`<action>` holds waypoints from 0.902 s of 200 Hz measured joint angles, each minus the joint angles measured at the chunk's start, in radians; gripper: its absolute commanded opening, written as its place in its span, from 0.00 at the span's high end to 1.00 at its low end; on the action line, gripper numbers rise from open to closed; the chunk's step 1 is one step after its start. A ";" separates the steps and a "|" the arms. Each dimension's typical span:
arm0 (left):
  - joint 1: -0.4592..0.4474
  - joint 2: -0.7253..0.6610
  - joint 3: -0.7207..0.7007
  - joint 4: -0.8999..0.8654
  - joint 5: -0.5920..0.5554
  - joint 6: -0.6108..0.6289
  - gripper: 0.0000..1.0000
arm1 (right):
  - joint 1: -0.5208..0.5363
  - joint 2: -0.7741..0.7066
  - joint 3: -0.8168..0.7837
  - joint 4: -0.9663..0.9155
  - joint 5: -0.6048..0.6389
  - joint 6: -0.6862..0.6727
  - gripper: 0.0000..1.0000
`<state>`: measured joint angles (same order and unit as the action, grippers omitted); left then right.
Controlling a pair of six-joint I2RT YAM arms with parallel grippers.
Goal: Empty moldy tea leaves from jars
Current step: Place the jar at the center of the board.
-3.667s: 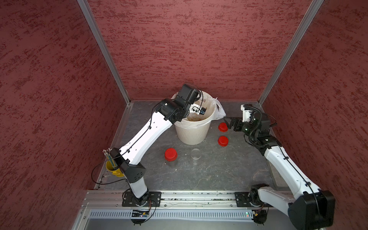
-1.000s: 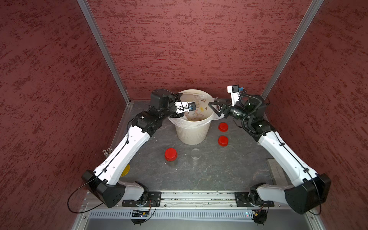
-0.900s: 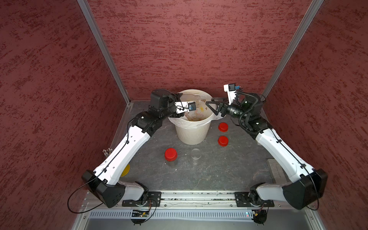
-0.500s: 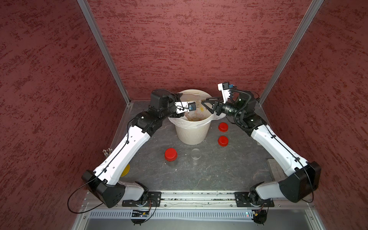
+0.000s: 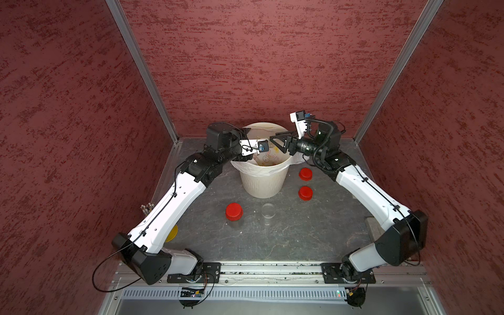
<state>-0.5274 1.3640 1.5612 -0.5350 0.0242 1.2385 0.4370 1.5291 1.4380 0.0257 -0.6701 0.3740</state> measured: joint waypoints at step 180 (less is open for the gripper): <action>-0.001 0.000 0.000 0.002 -0.003 0.019 0.29 | 0.035 0.040 0.063 -0.008 -0.018 -0.007 0.74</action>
<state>-0.5285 1.3636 1.5612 -0.5327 0.0208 1.2575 0.4725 1.5692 1.5009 0.0181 -0.6880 0.3672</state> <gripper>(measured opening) 0.715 0.284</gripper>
